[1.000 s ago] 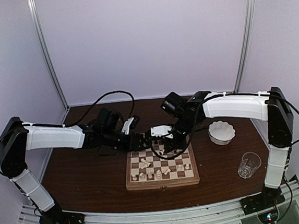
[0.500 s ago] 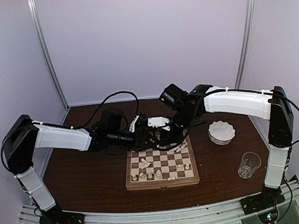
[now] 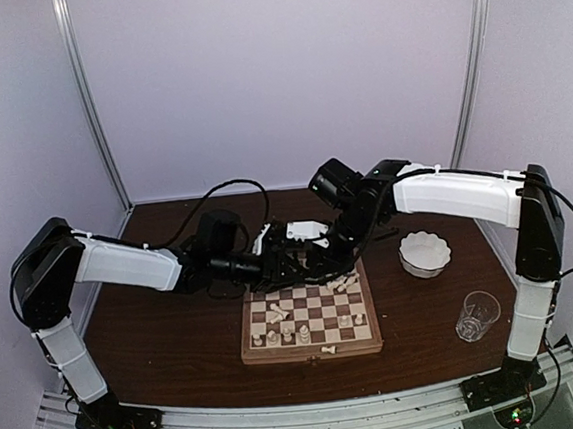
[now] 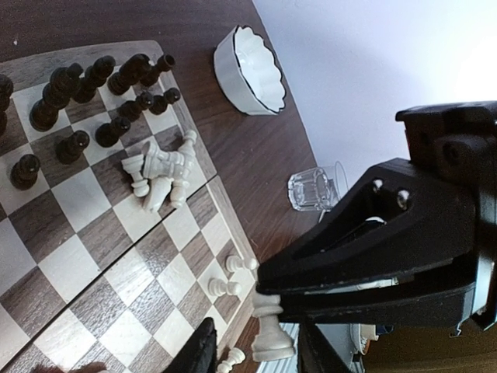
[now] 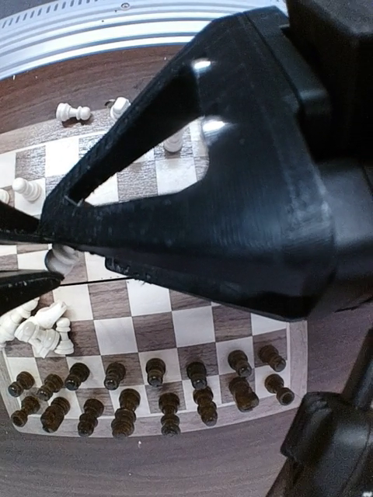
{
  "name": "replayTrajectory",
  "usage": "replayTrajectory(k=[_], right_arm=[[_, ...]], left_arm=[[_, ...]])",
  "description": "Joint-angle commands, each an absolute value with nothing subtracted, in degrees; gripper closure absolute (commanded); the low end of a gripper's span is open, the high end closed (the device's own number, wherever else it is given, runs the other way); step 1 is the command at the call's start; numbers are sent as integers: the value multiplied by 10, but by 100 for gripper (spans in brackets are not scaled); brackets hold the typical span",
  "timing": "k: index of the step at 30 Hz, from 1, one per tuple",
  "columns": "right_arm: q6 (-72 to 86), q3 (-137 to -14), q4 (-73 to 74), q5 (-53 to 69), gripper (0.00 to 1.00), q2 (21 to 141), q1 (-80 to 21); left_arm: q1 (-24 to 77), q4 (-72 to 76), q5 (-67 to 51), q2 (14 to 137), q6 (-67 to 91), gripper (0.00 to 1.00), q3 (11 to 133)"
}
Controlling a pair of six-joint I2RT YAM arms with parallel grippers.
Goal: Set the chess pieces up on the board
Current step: Pass from the right arm to the left
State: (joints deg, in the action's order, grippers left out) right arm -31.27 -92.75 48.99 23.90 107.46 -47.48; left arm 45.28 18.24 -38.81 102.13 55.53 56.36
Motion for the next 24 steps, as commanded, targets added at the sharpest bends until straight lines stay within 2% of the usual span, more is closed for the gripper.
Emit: replayTrajectory(k=[1, 12, 16, 19, 24], right_arm=[[-302, -933, 477, 235, 96, 1051, -472], [-297, -931, 476, 237, 93, 1044, -471], [-292, -931, 494, 267, 76, 1021, -451], [-280, -928, 511, 343, 64, 995, -406], [-236, -914, 511, 526, 61, 971, -334]], left_arm=[[456, 219, -400, 1030, 565, 65, 571], [456, 258, -413, 1040, 574, 86, 568], [456, 282, -418, 1036, 567, 89, 559], [456, 304, -426, 1031, 553, 90, 552], [456, 392, -466, 1030, 547, 90, 539]])
